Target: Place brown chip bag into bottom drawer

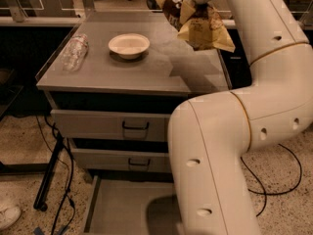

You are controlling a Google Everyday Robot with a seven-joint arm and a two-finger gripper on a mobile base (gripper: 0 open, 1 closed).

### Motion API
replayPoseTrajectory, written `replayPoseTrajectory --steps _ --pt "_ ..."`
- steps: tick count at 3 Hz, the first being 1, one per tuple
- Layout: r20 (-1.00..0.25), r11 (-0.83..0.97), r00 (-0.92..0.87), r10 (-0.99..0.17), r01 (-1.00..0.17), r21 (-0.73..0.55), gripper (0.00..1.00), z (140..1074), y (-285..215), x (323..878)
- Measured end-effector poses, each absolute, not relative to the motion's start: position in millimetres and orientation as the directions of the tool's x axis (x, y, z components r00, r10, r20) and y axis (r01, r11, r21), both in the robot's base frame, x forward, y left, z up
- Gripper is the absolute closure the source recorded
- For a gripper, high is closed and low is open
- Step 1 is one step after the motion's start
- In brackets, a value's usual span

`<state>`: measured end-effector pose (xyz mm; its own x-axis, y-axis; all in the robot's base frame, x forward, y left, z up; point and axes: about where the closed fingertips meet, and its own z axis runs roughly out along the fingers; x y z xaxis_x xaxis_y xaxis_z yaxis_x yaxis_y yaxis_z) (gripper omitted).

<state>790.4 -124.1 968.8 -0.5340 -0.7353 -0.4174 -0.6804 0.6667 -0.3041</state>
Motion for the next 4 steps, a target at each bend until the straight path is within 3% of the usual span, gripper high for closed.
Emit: replayPoseTrajectory --steps 2,4 --pt "-0.355 0.673 -0.577 -0.736 -0.679 -0.292 1.0 972.3 -154.9 764.4" --pt "-0.368 0.643 -0.54 -0.757 -0.713 -0.277 1.0 973.3 -149.1 760.5"
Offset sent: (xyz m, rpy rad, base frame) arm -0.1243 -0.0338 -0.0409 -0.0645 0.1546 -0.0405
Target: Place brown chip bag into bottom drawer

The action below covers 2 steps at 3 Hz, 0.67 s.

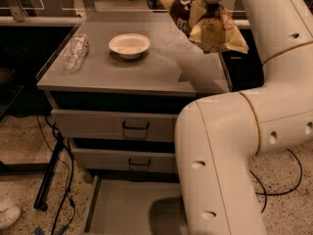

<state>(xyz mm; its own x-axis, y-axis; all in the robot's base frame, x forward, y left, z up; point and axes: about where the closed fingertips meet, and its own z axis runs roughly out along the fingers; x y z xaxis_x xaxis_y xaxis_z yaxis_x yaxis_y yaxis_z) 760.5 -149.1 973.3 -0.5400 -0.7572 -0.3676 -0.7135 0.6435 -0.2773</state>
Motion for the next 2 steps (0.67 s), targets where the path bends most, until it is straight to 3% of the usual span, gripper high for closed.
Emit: replayPoseTrajectory --steps 2 --pt "-0.372 0.645 -0.545 -0.752 -0.724 -0.243 1.0 980.6 -158.2 742.3"
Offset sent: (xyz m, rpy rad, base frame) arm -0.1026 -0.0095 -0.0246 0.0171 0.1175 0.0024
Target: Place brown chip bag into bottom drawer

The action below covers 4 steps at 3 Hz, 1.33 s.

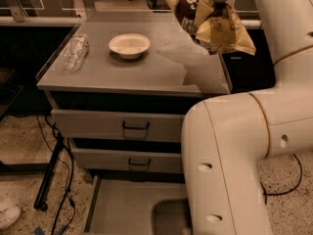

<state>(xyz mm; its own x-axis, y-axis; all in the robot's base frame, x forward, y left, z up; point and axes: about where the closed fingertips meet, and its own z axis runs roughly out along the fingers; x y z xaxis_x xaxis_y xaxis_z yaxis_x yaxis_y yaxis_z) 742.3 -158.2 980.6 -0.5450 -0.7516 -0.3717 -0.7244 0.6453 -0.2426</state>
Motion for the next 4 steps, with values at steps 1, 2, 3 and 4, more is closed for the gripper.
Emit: replayPoseTrajectory --steps 1,2,3,4 --pt "-0.418 0.669 -0.547 -0.725 -0.704 -0.24 1.0 992.9 -165.2 738.8" --pt "-0.437 0.665 -0.531 -0.726 -0.705 -0.246 1.0 992.0 -160.2 747.0" --pt "-0.423 0.664 -0.541 -0.727 -0.711 -0.232 1.0 992.3 -165.0 738.0" --pt "-0.429 0.674 -0.554 -0.714 -0.708 -0.208 1.0 1005.5 -176.2 717.4"
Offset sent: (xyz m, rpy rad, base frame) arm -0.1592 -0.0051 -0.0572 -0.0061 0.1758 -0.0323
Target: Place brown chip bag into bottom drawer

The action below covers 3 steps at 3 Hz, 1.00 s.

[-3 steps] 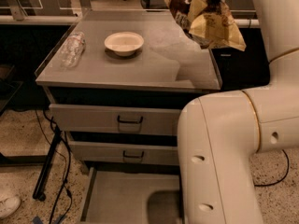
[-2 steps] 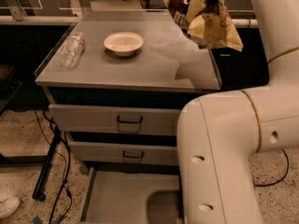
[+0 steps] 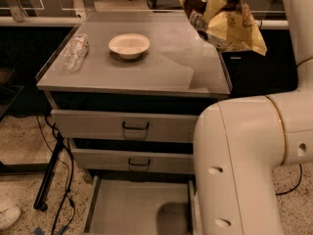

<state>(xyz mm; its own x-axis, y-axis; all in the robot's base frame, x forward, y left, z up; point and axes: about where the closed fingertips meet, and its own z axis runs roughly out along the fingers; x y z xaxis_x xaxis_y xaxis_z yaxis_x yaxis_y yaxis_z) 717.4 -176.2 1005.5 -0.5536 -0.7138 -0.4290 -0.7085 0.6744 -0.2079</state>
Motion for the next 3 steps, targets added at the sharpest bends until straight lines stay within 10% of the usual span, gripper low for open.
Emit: replayPoseTrajectory --steps 3 --pt "-0.543 0.699 -0.5 -0.675 -0.67 -0.251 1.0 1067.8 -182.7 688.7"
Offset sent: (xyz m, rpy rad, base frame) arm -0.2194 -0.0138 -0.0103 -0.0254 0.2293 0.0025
